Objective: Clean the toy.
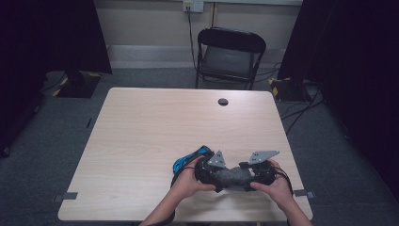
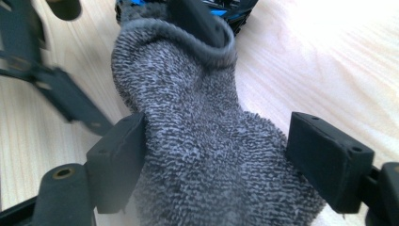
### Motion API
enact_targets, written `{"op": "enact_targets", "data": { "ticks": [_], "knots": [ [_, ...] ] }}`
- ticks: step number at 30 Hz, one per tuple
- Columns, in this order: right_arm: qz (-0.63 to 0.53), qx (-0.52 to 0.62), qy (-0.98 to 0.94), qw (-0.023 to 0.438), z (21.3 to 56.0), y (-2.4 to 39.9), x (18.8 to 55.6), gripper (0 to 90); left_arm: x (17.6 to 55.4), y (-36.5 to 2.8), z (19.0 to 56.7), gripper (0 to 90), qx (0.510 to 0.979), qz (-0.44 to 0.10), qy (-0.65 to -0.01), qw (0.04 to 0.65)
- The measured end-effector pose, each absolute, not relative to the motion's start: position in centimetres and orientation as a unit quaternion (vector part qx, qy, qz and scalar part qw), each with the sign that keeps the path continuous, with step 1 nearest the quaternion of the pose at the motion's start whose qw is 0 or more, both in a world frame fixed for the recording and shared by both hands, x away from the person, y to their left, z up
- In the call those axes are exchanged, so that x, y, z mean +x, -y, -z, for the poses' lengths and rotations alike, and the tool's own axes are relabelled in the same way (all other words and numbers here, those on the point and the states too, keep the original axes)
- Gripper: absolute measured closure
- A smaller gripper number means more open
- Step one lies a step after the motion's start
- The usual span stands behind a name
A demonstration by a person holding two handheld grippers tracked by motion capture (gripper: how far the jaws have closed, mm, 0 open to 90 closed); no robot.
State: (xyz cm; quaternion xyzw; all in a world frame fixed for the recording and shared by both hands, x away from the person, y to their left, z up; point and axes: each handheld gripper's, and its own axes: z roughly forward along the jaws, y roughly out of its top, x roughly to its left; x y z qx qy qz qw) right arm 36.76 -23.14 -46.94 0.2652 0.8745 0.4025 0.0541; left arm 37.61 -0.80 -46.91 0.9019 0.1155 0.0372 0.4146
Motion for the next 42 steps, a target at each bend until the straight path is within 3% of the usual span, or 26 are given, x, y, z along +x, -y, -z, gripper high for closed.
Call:
{"op": "enact_targets", "data": {
  "ticks": [2,5,15,17,18,20,22,25,31,34,37,39,42],
  "knots": [
    [-0.403,0.265,-0.874,0.053,46.8,23.3,36.9,20.7,37.6,0.6,47.2,46.2,0.911,-0.04,-0.102,0.398],
    [-0.404,0.267,-0.873,0.053,46.5,23.5,37.0,20.6,37.6,0.0,47.4,60.3,0.908,-0.026,-0.116,0.401],
    [-0.414,0.269,-0.868,0.05,46.1,23.6,37.4,19.4,36.8,-3.6,46.7,65.0,0.91,-0.009,-0.145,0.388],
    [-0.41,0.267,-0.871,0.053,46.1,23.4,37.4,19.4,36.8,-4.2,46.7,62.7,0.909,-0.011,-0.146,0.39],
    [-0.412,0.267,-0.87,0.051,46.1,23.3,37.5,19.4,36.7,-4.3,46.6,56.8,0.907,-0.011,-0.145,0.395],
    [-0.413,0.267,-0.869,0.05,46.1,23.2,37.6,19.4,36.8,-4.1,46.3,34.1,0.899,-0.009,-0.163,0.406],
    [-0.413,0.266,-0.87,0.048,46.2,22.9,37.6,19.4,36.8,-3.5,45.9,23.0,0.895,-0.011,-0.16,0.416],
    [-0.414,0.264,-0.869,0.048,46.1,22.7,37.8,19.4,37.1,-2.3,46.0,18.8,0.898,-0.009,-0.151,0.413],
    [-0.415,0.27,-0.867,0.052,46.2,22.8,38.1,19.5,37.2,-0.6,47.9,19.2,0.913,-0.008,-0.142,0.384],
    [-0.416,0.271,-0.867,0.052,46.2,22.9,38.1,19.5,37.0,-0.7,48.5,32.0,0.919,-0.03,-0.125,0.372],
    [-0.416,0.271,-0.866,0.053,46.2,22.9,38.3,19.6,36.8,-1.3,48.3,59.9,0.918,-0.027,-0.133,0.373],
    [-0.415,0.273,-0.866,0.052,46.1,22.8,38.4,19.7,36.6,-1.5,48.0,66.9,0.92,-0.029,-0.131,0.368],
    [-0.417,0.274,-0.865,0.054,46.0,22.4,38.4,19.8,36.6,-2.7,47.1,69.6,0.91,-0.031,-0.159,0.381]
  ]
}}
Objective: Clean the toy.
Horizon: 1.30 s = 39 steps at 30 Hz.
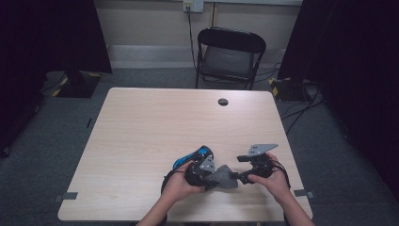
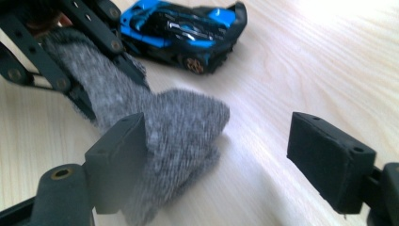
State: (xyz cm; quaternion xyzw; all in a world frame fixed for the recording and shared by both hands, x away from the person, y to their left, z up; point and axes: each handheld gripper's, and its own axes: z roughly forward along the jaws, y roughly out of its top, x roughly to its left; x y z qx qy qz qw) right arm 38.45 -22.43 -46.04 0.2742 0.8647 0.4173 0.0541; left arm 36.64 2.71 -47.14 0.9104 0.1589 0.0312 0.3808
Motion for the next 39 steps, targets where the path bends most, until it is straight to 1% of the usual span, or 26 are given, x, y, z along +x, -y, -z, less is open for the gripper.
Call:
{"op": "enact_targets", "data": {
  "ticks": [5,11,16,21,27,34,39],
  "knots": [
    [-0.43,0.27,-0.86,0.049,45.4,21.5,38.8,19.8,36.8,-5.7,45.0,69.3,0.893,-0.045,-0.191,0.405],
    [-0.421,0.251,-0.87,0.055,44.6,20.3,39.1,19.9,36.9,-10.7,43.2,69.0,0.87,-0.06,-0.235,0.43],
    [-0.418,0.243,-0.874,0.052,44.5,18.6,39.6,20.0,36.5,-14.0,42.3,68.9,0.86,-0.082,-0.259,0.432],
    [-0.412,0.209,-0.886,0.047,44.3,15.8,40.2,19.9,36.1,-17.2,43.1,68.6,0.848,-0.092,-0.291,0.434],
    [-0.401,0.172,-0.898,0.047,44.9,12.8,41.3,18.9,35.6,-19.9,44.5,68.4,0.84,-0.098,-0.32,0.426],
    [-0.401,0.131,-0.905,0.053,45.3,9.7,41.8,18.9,35.6,-21.7,45.9,68.2,0.829,-0.101,-0.359,0.417],
    [-0.395,0.12,-0.909,0.055,46.4,8.3,42.0,18.9,35.9,-21.4,46.8,67.9,0.834,-0.11,-0.377,0.388]
  ]
}}
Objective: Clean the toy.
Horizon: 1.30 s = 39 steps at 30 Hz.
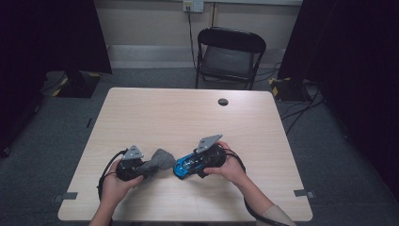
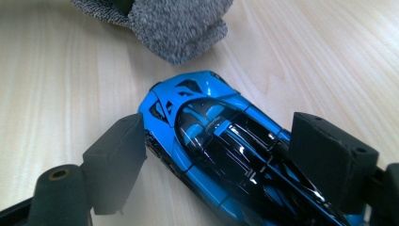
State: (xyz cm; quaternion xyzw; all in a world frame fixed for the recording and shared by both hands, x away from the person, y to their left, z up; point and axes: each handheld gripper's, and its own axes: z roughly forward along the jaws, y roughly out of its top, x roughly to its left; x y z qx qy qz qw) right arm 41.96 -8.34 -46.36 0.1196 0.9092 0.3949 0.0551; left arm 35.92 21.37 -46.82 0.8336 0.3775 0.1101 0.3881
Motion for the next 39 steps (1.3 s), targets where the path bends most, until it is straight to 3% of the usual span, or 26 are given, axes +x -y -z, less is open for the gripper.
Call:
{"op": "enact_targets", "data": {
  "ticks": [10,19,29,35,39],
  "knots": [
    [-0.389,0.121,-0.909,0.091,47.3,8.3,41.8,19.2,36.3,-19.9,47.6,67.0,0.852,-0.093,-0.363,0.365],
    [-0.387,0.129,-0.908,0.096,47.5,8.6,41.8,16.7,35.9,-19.6,47.8,67.2,0.858,-0.071,-0.356,0.363],
    [-0.401,0.139,-0.9,0.099,47.7,8.9,41.6,16.8,34.1,-17.6,47.5,68.3,0.882,-0.027,-0.308,0.356],
    [-0.407,0.146,-0.896,0.099,47.9,9.0,41.5,16.4,34.3,-18.2,47.1,68.3,0.872,-0.039,-0.322,0.367],
    [-0.407,0.147,-0.896,0.099,47.9,9.1,41.6,16.5,35.0,-19.8,45.7,68.3,0.854,-0.091,-0.345,0.379]
  ]
}}
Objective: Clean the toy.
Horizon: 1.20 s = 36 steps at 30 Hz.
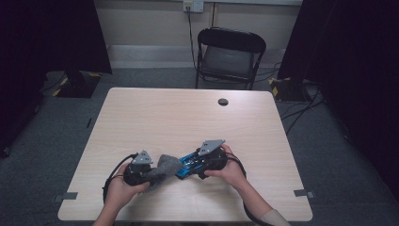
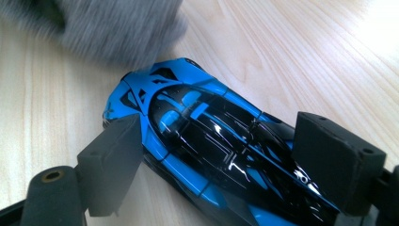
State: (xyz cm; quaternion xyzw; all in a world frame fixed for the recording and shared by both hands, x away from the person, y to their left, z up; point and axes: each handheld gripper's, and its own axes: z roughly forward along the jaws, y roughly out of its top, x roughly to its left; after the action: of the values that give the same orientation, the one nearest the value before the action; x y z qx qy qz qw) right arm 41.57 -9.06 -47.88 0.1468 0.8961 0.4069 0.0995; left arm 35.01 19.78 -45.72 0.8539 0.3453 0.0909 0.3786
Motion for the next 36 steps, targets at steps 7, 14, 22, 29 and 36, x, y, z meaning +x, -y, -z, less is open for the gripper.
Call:
{"op": "enact_targets", "data": {
  "ticks": [7,14,22,29,36],
  "knots": [
    [-0.412,0.152,-0.893,0.099,48.0,9.3,41.6,16.4,37.0,-19.9,46.8,68.2,0.854,-0.093,-0.379,0.344],
    [-0.412,0.152,-0.893,0.103,48.1,9.3,41.5,16.0,36.6,-17.5,47.5,68.2,0.87,-0.069,-0.352,0.339],
    [-0.411,0.152,-0.892,0.109,48.1,9.1,41.3,15.4,34.9,-17.0,47.3,68.2,0.878,-0.048,-0.333,0.34],
    [-0.407,0.154,-0.894,0.11,48.1,9.0,41.2,15.3,33.9,-16.0,47.2,68.3,0.888,-0.037,-0.314,0.335],
    [-0.408,0.155,-0.893,0.112,48.1,9.1,41.2,15.2,33.9,-16.5,46.7,68.3,0.885,-0.037,-0.316,0.339]
  ]
}}
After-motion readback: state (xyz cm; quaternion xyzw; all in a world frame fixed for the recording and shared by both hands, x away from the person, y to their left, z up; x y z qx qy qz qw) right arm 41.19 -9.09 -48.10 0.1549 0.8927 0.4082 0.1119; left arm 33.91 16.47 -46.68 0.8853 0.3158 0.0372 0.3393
